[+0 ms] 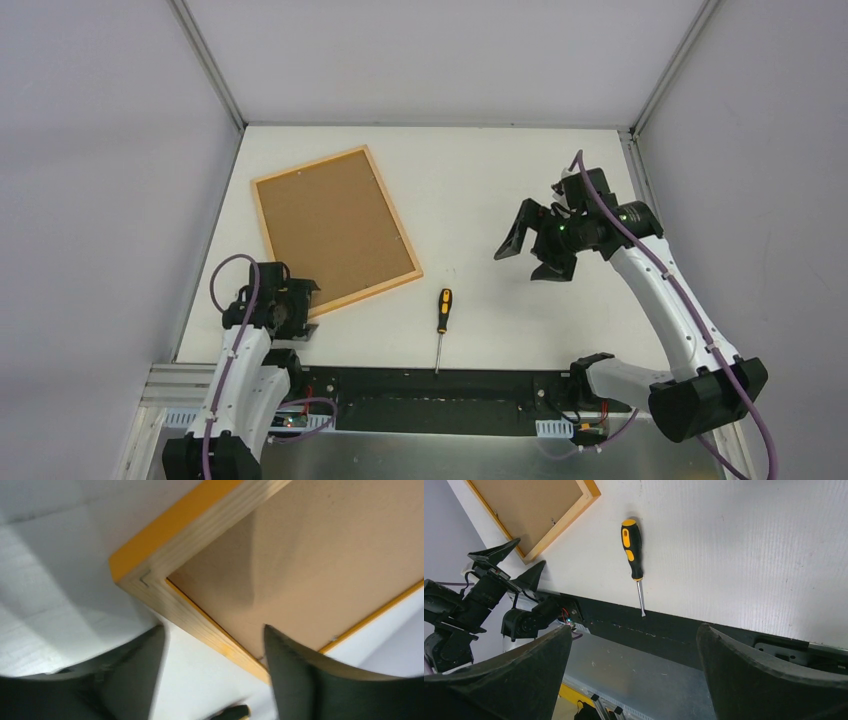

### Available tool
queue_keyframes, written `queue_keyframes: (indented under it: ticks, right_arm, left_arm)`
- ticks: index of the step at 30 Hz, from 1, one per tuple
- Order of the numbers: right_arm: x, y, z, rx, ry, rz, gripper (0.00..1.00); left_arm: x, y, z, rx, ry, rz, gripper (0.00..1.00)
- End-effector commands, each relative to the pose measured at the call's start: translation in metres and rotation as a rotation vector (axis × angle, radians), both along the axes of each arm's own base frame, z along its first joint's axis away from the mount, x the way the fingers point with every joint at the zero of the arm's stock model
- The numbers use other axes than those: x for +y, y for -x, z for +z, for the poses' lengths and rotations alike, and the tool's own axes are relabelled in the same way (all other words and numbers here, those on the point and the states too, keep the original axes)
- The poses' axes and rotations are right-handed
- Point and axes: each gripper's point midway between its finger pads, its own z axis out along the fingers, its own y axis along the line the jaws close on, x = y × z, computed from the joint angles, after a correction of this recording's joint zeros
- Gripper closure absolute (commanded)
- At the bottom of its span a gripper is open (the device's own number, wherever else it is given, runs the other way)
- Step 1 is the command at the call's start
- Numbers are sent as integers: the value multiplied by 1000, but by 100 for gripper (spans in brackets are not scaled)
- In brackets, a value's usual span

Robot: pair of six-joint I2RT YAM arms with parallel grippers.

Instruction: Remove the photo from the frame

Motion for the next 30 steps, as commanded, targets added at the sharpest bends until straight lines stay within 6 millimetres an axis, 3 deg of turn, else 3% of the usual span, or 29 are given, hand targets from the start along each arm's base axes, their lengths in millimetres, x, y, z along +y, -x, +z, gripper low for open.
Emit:
queue_keyframes:
  ticks: [1,2,6,9,12,15,18,21,24,27,30]
  right_arm:
    - [2,0,-1,-12,1,0,1]
    - [1,0,-2,-10,1,-1,1]
    - [1,4,-6,-1,5,1,1]
    - [0,8,-11,11,14,7,1]
    - [-1,14,-17,33,27,19,1]
    - [-2,20,-26,76,41,39,1]
    - [-4,27,-37,120,69,50,1]
    - [-7,33,-43,150,90,42,1]
    - [-10,39,-46,177,103,25,1]
    - [-14,45,-48,182,110,3,1]
    - [-19,50,-47,163,113,-30,1]
  left_arm:
    - [0,45,3,204,-33,-73,10]
    - [5,47,10,214,-68,-77,3]
    - [17,33,46,179,-178,-189,1]
    - [11,5,76,71,-207,-317,3]
    - [-11,-34,107,-110,-215,-498,5]
    - [-59,-61,130,-253,-267,-756,7]
    - [-118,-72,135,-312,-299,-994,7]
    - [-184,-71,126,-341,-274,-1195,7]
    - [-239,-67,110,-319,-270,-1333,7]
    - [-285,-61,95,-294,-265,-1470,10]
    - [-314,-53,75,-252,-276,-1573,12]
